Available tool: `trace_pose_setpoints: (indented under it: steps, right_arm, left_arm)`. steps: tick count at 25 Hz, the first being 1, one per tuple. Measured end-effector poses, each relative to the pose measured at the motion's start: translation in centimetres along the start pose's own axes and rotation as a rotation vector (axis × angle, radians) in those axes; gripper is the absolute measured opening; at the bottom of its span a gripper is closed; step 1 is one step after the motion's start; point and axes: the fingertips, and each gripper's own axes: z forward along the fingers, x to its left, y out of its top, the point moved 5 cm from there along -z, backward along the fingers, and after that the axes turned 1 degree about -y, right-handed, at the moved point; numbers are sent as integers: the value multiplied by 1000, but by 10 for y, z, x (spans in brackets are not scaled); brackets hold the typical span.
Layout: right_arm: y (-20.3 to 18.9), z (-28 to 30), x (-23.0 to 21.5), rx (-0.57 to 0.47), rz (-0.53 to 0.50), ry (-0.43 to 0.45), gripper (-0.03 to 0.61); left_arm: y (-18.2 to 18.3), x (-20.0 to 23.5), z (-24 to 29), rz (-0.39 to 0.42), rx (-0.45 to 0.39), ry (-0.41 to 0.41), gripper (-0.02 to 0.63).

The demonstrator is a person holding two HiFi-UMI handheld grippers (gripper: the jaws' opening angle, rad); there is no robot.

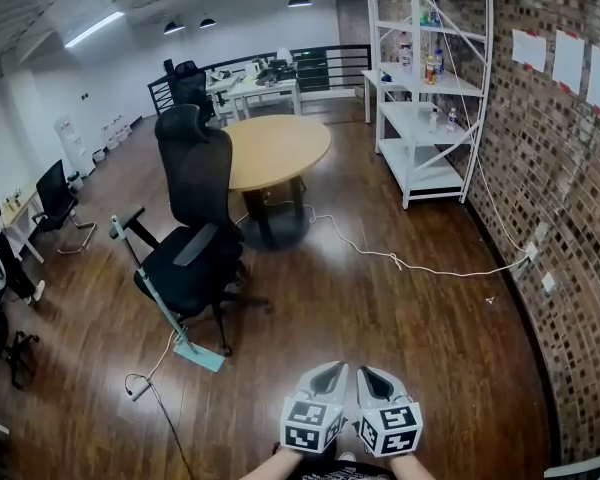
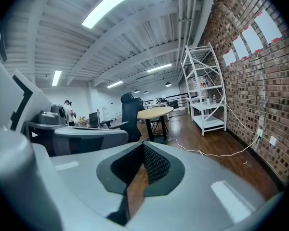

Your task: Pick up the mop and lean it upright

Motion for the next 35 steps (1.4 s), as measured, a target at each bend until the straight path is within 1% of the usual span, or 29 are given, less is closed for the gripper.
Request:
trace_pose_setpoints:
  steps: [3, 10, 16, 19, 22, 25, 30, 35]
  right_arm:
    - [5, 24, -6, 7, 6, -1, 0]
    - [33, 85, -19, 0, -8, -10, 0]
    - [54, 137, -21, 9, -8, -9, 0]
    - [62, 159, -16, 22, -24, 8, 0]
    - [72, 184, 1, 32, -63, 50, 0]
    - [85, 216, 28, 31, -108, 111, 0]
    - [96, 262, 84, 41, -182, 253, 0]
    - [103, 285, 142, 59, -237, 399, 0]
  left_arm:
    - [4, 16, 17, 4, 7, -8, 3]
    - [26, 61, 59, 5, 4, -20, 3]
    - [45, 108, 79, -24, -7, 1, 3]
    - [52, 129, 83, -42, -16, 17, 3]
    - [59, 157, 82, -62, -31, 59, 3]
    - [67, 195, 72, -89, -59, 118, 3]
    - [66, 255, 46, -129, -84, 242, 3]
    - [69, 295, 4, -179, -117, 377, 3]
